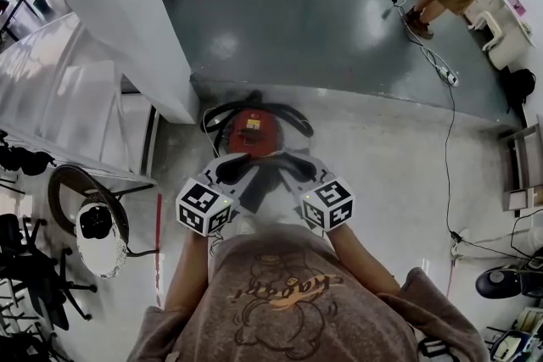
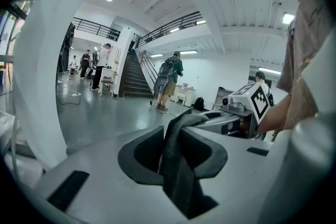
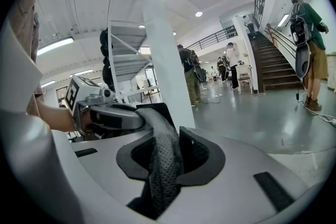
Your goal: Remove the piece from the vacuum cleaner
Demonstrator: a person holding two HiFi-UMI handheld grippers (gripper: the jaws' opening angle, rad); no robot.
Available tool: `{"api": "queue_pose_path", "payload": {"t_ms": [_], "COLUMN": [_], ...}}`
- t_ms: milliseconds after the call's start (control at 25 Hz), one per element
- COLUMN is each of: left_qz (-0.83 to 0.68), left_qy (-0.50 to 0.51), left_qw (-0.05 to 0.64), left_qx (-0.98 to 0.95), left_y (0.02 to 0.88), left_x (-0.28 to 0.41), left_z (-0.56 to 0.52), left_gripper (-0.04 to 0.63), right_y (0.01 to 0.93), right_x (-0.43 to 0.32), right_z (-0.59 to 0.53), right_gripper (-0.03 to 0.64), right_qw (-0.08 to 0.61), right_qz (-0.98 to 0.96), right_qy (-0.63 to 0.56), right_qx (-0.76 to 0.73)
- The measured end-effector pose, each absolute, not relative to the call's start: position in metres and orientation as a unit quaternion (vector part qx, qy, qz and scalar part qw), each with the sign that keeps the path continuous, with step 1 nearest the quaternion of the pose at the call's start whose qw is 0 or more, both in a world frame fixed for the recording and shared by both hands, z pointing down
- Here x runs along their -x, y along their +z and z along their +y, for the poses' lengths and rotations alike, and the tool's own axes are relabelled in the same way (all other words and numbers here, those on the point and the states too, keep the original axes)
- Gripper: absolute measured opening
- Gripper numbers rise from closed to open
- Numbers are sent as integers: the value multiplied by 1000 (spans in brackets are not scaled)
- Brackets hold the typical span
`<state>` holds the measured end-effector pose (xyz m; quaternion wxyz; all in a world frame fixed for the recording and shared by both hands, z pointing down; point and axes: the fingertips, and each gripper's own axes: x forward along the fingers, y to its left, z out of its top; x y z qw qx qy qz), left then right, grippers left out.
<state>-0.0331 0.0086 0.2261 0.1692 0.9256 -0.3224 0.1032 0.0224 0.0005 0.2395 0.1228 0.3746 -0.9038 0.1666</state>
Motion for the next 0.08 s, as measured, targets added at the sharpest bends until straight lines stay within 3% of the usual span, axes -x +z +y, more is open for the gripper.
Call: {"api": "queue_pose_path", "payload": {"t_ms": [80], "left_qz": [-323], "left_qy": [102], "left_qw": [170], "left_qx": [-925], "left_y": [226], "left_x": [33], "left_z": [10], "left_gripper": [87], "right_y": [239], "right_x": [-23], "right_z": [2], "right_gripper": [77], "right_qw": [123], "right_qz": [-904], "right_qy": [166], "right_qx": [-375]}}
